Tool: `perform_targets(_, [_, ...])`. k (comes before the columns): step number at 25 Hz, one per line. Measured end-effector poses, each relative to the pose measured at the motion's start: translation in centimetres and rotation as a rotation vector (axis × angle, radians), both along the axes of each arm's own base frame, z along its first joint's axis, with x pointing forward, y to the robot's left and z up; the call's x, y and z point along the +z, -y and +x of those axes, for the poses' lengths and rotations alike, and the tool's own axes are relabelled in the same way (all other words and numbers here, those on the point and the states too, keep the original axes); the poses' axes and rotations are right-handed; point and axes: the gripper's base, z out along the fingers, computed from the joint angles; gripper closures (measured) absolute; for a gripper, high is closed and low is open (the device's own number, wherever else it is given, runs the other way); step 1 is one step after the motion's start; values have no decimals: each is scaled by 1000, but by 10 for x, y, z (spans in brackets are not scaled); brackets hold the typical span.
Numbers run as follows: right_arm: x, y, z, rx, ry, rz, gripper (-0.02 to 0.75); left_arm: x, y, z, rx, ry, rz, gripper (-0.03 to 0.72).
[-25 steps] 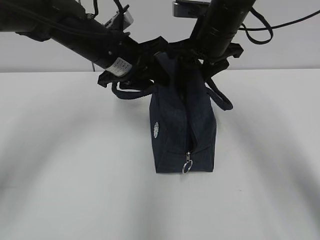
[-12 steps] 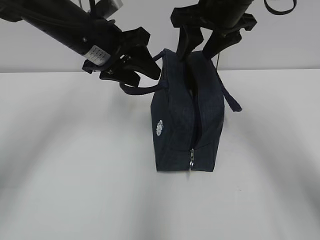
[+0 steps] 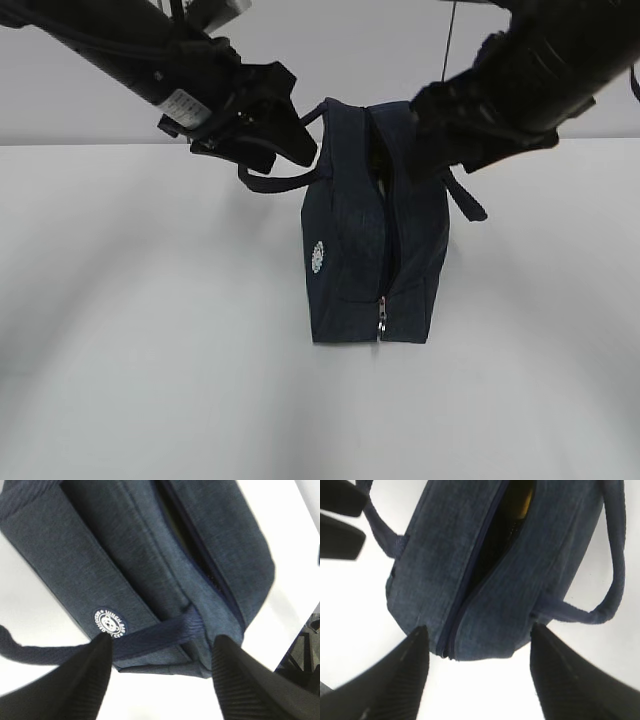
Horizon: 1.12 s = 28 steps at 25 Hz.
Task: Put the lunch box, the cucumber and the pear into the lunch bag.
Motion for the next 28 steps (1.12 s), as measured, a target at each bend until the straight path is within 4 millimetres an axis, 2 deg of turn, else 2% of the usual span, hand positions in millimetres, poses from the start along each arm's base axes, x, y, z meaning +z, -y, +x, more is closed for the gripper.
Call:
perform_targets(1, [0,0,0,0,0,0,268,5,-1,-3,-4,15,-4,249])
perform_targets(2, [-11,7,-19,4,37,17,268,9,-2,-5,-11,30,-5,249])
perform_targets(5, [-27,15,-42,7,91,39,268,18,-7,-16,-26,68,-10,249])
perform_targets(9, [-53,21,-62,56,119,33,268,10,-14,-34,-43,96,-1,249])
perform_targets(14, [-81,17,-78,214,137,54,268,-1,-26,-60,-49,117,14,251])
perform_targets(18, [-98,11,-81,391,194,36,268,-7,-32,-74,-50,103,25,257])
perform_targets(20, [-109,9,-77,423,176,21,268,-8,-33,-76,-53,102,27,257])
perform_targets(28, [-144,1,-64,298,23,120,268,-7,-34,-78,-54,106,26,262])
